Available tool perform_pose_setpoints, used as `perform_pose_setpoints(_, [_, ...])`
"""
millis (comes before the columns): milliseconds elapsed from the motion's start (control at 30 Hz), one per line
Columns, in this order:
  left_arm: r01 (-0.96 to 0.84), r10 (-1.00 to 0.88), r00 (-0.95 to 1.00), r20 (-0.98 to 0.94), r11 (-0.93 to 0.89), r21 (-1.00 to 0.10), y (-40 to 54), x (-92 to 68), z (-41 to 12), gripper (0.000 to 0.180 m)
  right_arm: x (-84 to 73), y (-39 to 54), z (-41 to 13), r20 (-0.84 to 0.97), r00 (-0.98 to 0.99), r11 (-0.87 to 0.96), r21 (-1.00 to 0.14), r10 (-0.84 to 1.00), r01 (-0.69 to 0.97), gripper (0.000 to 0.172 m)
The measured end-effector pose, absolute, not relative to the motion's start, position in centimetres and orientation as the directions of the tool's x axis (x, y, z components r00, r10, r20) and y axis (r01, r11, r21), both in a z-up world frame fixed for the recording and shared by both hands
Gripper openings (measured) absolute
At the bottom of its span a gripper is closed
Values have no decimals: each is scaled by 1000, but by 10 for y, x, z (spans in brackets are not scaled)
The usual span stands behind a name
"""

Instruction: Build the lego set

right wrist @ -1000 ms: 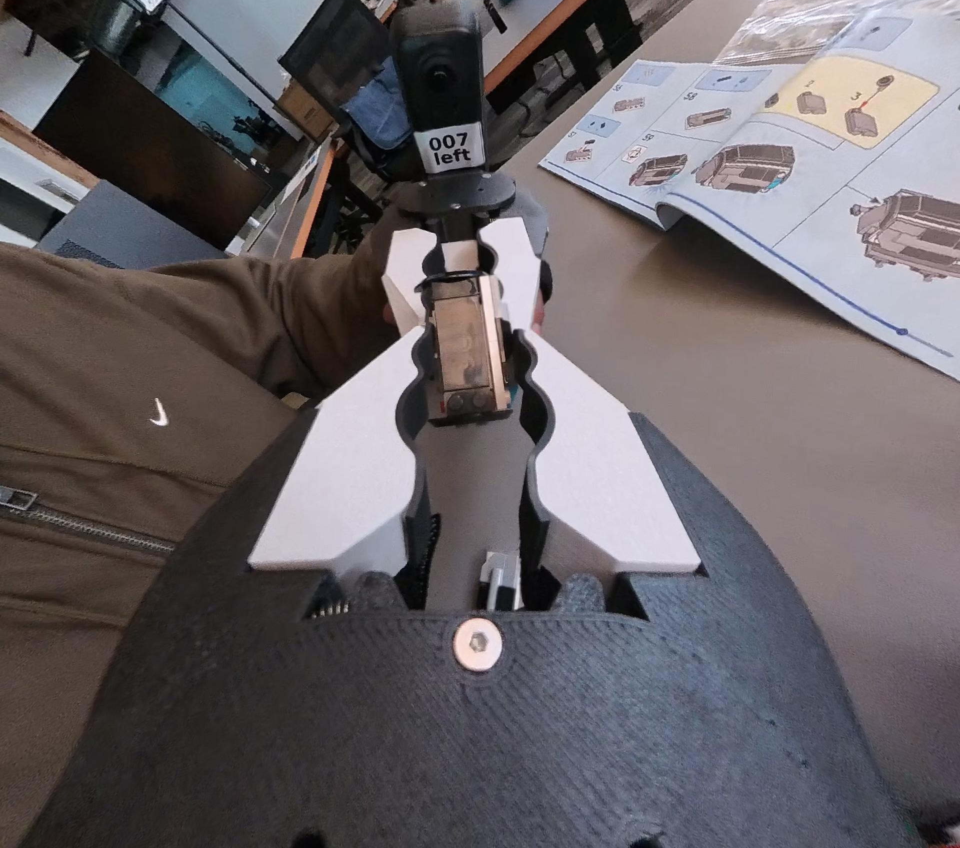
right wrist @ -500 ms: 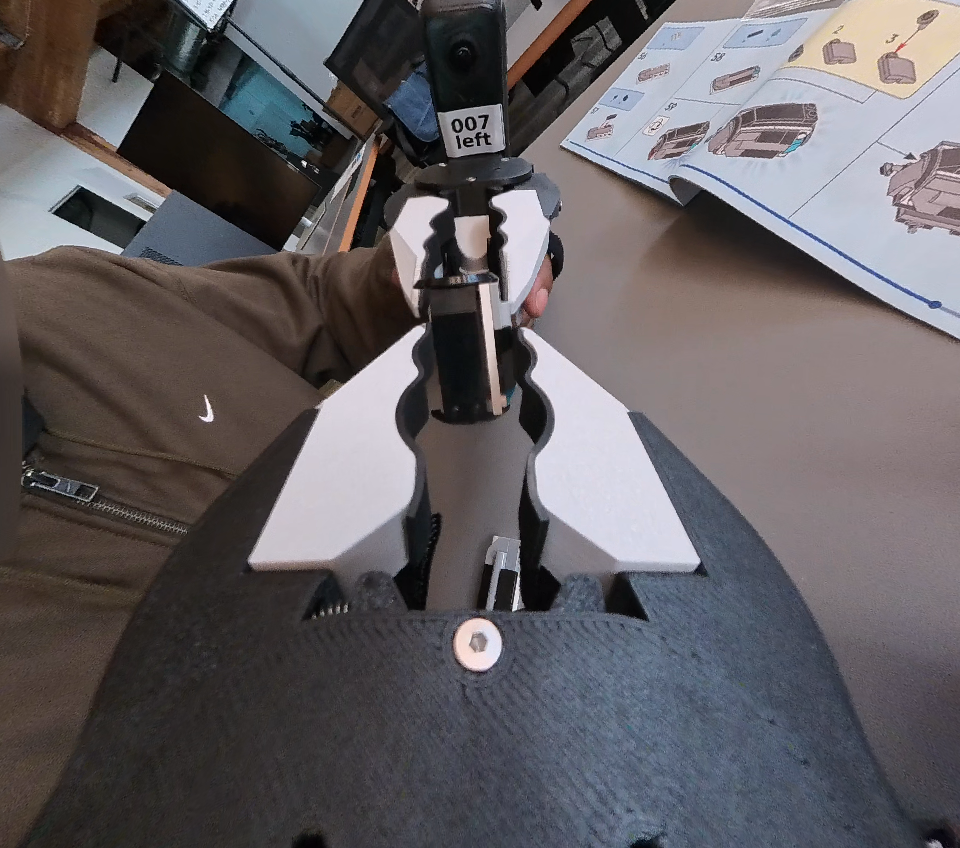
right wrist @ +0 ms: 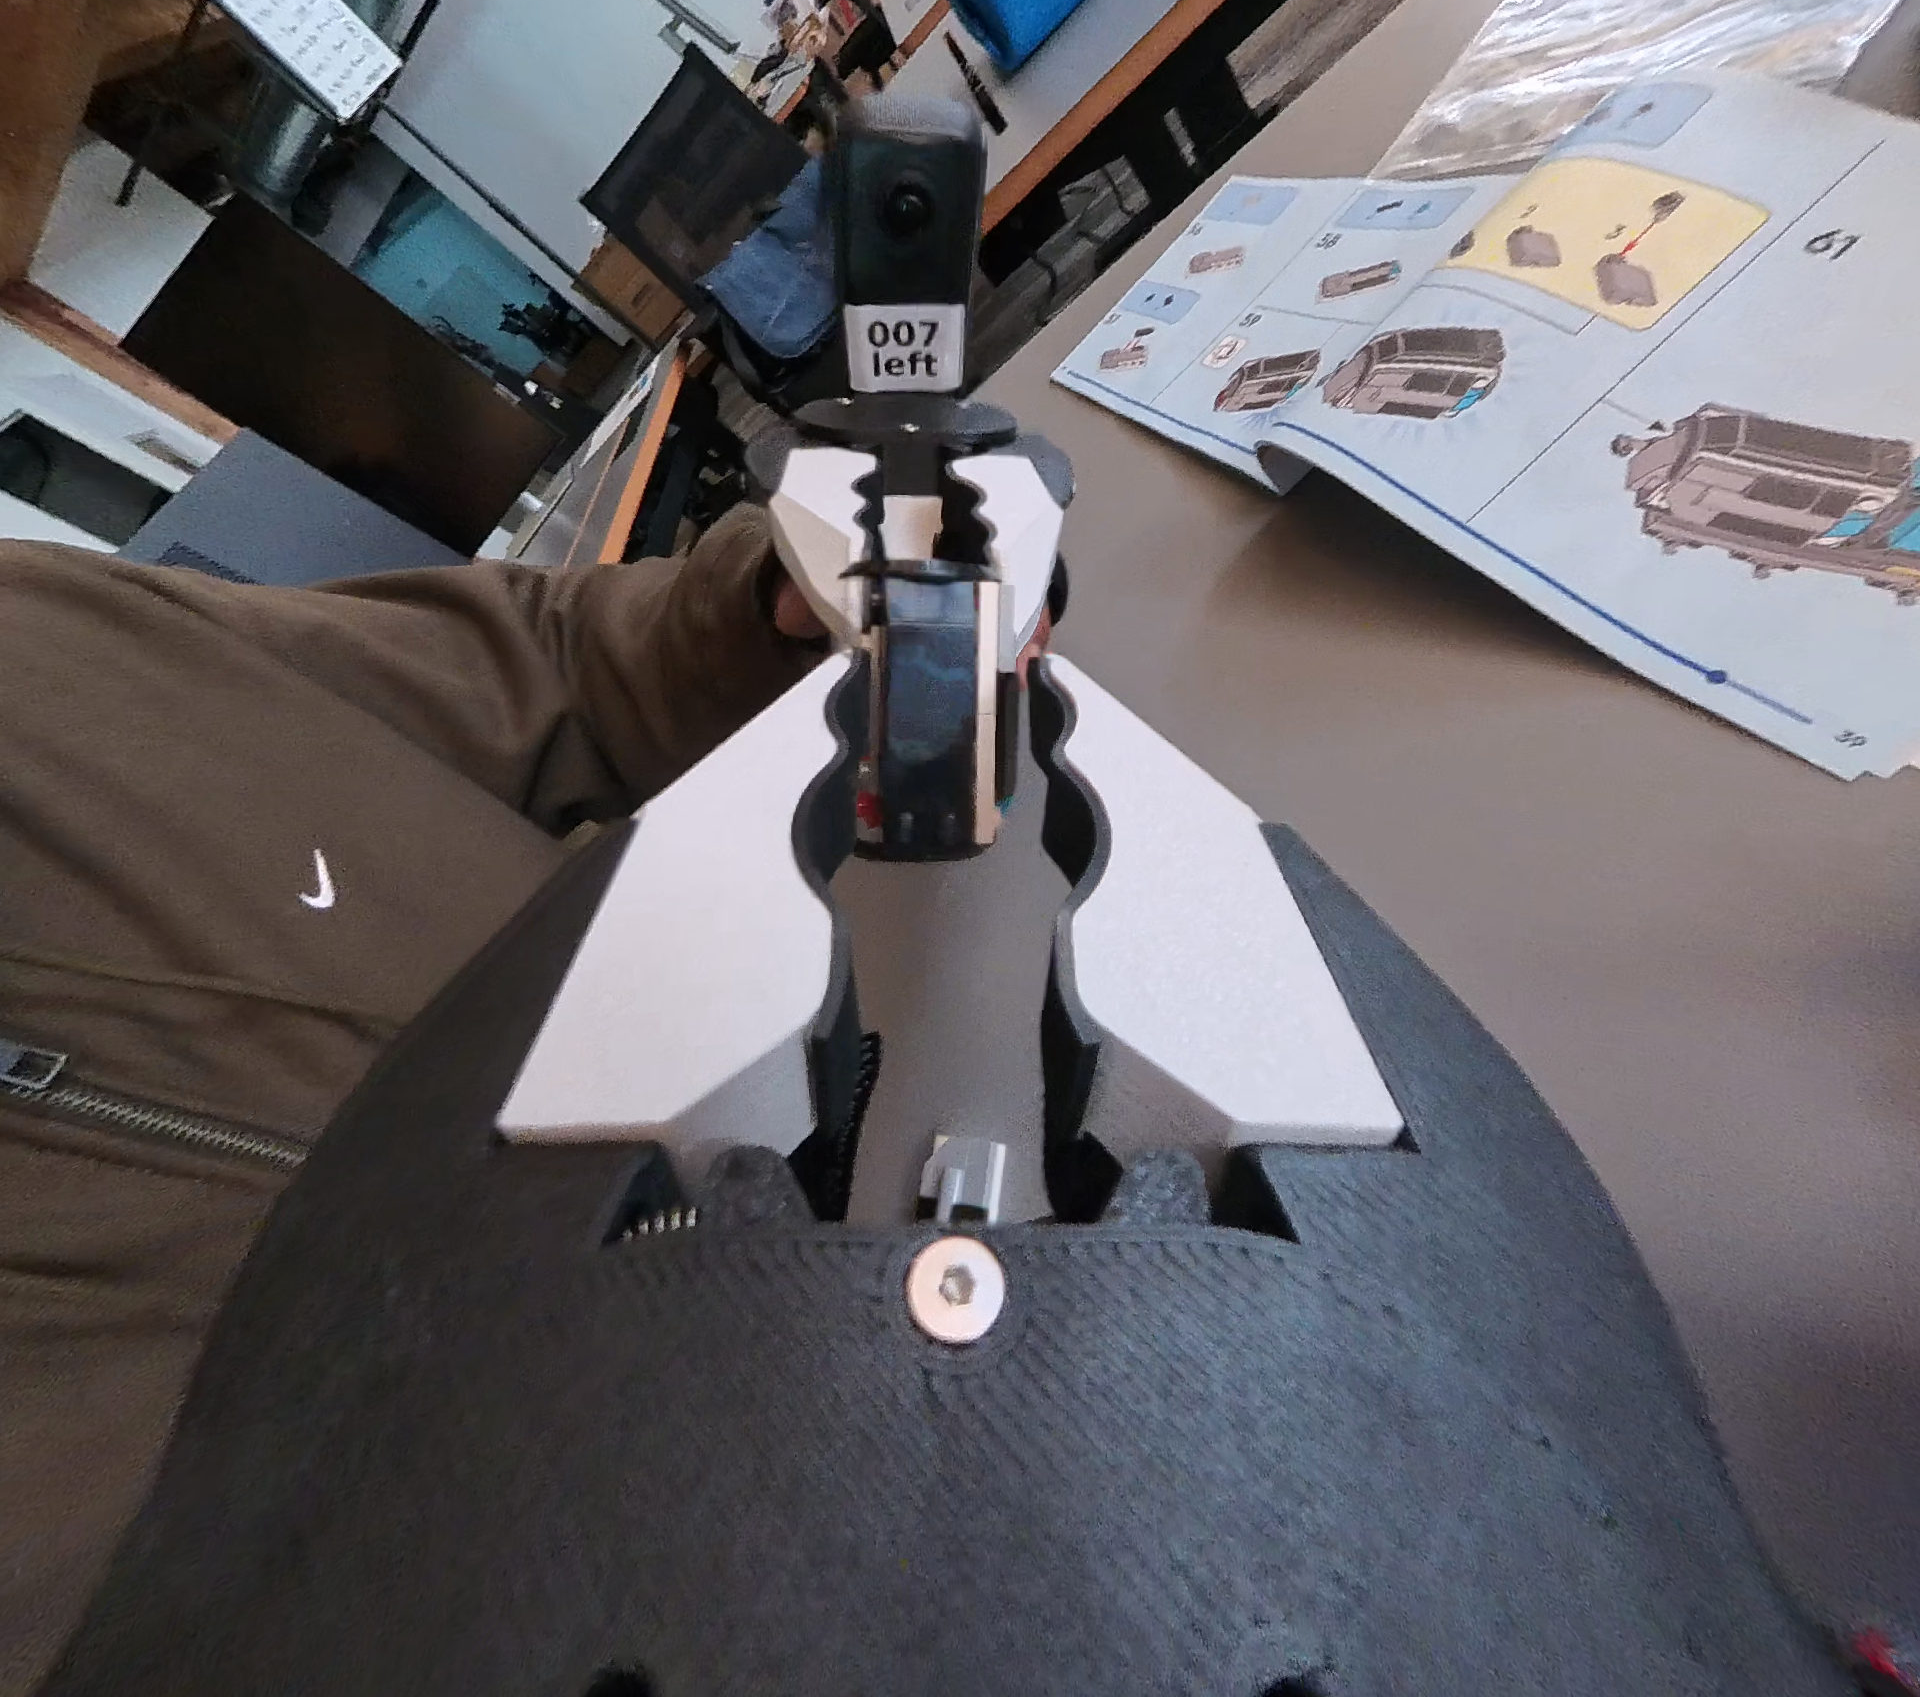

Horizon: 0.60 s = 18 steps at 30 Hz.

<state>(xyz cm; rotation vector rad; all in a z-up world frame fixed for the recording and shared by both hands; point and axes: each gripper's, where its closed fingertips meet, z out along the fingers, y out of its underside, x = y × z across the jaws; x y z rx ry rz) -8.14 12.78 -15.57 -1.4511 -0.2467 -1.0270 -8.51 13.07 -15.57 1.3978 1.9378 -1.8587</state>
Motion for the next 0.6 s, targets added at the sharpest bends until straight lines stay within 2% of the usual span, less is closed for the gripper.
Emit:
perform_pose_setpoints(267, [853, -316, 428, 847, -170, -494, 131, -98, -163, 26, -74, 161, -153, -546, -499, -235, -797, 673, 556, 46])
perform_pose_setpoints(367, [881, -252, 403, 880, -155, -448, 132, -101, -170, 26, -45, 156, -162, -496, -536, -145, -812, 683, 565, 46])
perform_pose_setpoints(500, [895, -195, 390, 900, -150, -420, 132, -95, -176, 26, -4, 146, -213, -374, -524, 48, -779, 765, 625, 45])
perform_pose_setpoints(600, [901, -189, 377, 907, -153, -406, 134, -87, -177, 26, 22, 140, -240, -330, -489, 100, -741, 807, 664, 44])
